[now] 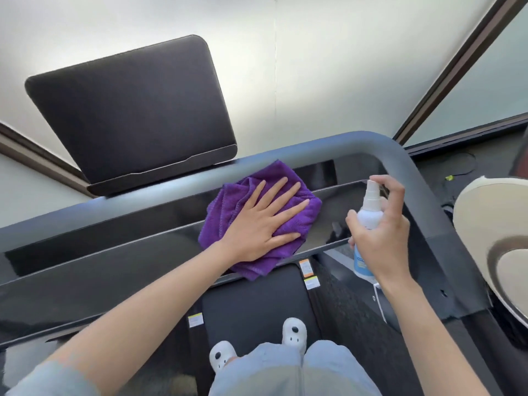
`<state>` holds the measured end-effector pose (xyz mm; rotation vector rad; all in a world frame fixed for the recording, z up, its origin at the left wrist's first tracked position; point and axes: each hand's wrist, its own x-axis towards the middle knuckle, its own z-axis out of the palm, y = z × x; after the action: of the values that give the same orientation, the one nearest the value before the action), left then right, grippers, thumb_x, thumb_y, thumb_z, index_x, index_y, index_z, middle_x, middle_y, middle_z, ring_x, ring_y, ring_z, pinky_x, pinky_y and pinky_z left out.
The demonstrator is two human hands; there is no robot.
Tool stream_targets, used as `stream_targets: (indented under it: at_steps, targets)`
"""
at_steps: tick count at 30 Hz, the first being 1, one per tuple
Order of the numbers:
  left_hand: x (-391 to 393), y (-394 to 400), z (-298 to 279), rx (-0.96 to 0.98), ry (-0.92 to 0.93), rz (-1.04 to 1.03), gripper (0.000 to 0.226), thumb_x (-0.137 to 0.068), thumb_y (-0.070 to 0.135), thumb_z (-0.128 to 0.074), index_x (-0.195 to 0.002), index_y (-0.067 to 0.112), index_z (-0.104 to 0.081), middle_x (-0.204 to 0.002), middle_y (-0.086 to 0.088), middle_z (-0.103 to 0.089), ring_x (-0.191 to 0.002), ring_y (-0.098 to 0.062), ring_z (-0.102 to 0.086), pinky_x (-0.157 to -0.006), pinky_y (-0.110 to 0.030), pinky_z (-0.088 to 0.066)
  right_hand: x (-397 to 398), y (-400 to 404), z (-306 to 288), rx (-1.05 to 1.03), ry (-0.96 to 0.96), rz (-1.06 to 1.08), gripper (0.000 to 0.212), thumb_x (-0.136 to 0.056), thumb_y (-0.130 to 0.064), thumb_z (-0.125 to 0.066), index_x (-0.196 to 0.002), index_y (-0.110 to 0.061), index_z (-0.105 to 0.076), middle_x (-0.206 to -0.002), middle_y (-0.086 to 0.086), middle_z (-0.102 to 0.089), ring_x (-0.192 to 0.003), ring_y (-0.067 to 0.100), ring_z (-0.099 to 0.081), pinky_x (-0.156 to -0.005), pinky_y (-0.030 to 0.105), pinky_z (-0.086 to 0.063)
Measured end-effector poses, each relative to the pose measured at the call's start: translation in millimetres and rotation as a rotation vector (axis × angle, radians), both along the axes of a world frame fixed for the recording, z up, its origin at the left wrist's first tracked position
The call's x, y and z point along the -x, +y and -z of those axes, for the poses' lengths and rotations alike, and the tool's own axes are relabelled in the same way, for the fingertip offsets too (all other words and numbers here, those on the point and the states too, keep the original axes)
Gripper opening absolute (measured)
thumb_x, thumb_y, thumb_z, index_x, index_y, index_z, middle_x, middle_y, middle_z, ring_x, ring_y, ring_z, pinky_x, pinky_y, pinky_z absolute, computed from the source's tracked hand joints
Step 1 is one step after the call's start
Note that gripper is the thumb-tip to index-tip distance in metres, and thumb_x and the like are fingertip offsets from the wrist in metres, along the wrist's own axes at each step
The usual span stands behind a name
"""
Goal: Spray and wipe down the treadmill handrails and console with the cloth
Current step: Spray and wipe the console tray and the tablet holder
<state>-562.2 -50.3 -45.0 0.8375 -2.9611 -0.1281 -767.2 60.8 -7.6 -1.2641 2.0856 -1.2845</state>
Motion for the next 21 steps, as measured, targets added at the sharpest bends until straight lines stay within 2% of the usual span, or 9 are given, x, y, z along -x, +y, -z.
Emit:
stream_targets:
  at_steps: [6, 10, 15, 17, 21]
  targets:
    - [88, -14, -6, 0.084, -0.042, -0.018, 0.062, -0.099, 0.057, -0.032, -0.154, 0.029, -0.023, -0.163, -0.002, -0.010, -0.151, -0.025, -0.001, -0.119, -0.043, 0.012, 9, 5, -12, 0.052, -0.012, 0.080, 0.056, -0.087, -0.002, -0.063, -0.126, -0.034, -0.038, -0.081, 0.016, -0.058, -0.059, 0.042, -0.061, -0.061, 0.054, -0.054]
    - [69, -6, -5, 0.023, 0.001, 0.062, 0.062, -0.099, 0.056, -0.035, -0.153, 0.029, -0.024, -0.163, 0.000, -0.013, -0.151, -0.022, -0.003, -0.120, -0.043, 0.008, 11, 11, -19, 0.066, 0.005, 0.110, 0.056, -0.087, -0.001, -0.062, -0.126, -0.034, -0.038, -0.076, 0.021, -0.056, -0.057, 0.043, -0.059, -0.060, 0.055, -0.053]
    - [21, 5, 4, -0.003, 0.026, 0.164, 0.063, -0.098, 0.059, -0.032, -0.154, 0.033, -0.021, -0.163, 0.004, -0.011, -0.151, -0.018, -0.001, -0.121, -0.046, 0.004, 17, 24, -12, 0.063, -0.019, 0.145, 0.056, -0.088, -0.003, -0.063, -0.126, -0.034, -0.038, -0.079, 0.014, -0.057, -0.056, 0.040, -0.061, -0.059, 0.054, -0.055]
    - [37, -1, 5, 0.003, 0.024, 0.161, 0.062, -0.098, 0.059, -0.030, -0.154, 0.033, -0.021, -0.163, 0.003, -0.012, -0.151, -0.020, -0.001, -0.121, -0.045, 0.005, 19, 28, -7, 0.049, -0.015, 0.158, 0.056, -0.087, -0.002, -0.063, -0.126, -0.034, -0.039, -0.080, 0.011, -0.057, -0.055, 0.039, -0.061, -0.060, 0.054, -0.054]
    - [107, -9, 4, 0.032, -0.002, 0.116, 0.063, -0.098, 0.058, -0.029, -0.154, 0.028, -0.022, -0.163, -0.002, -0.013, -0.151, -0.023, -0.003, -0.120, -0.041, 0.011, 23, 30, -10, 0.040, -0.017, 0.175, 0.059, -0.087, 0.002, -0.063, -0.124, -0.036, -0.038, -0.077, 0.017, -0.056, -0.055, 0.041, -0.060, -0.060, 0.055, -0.053]
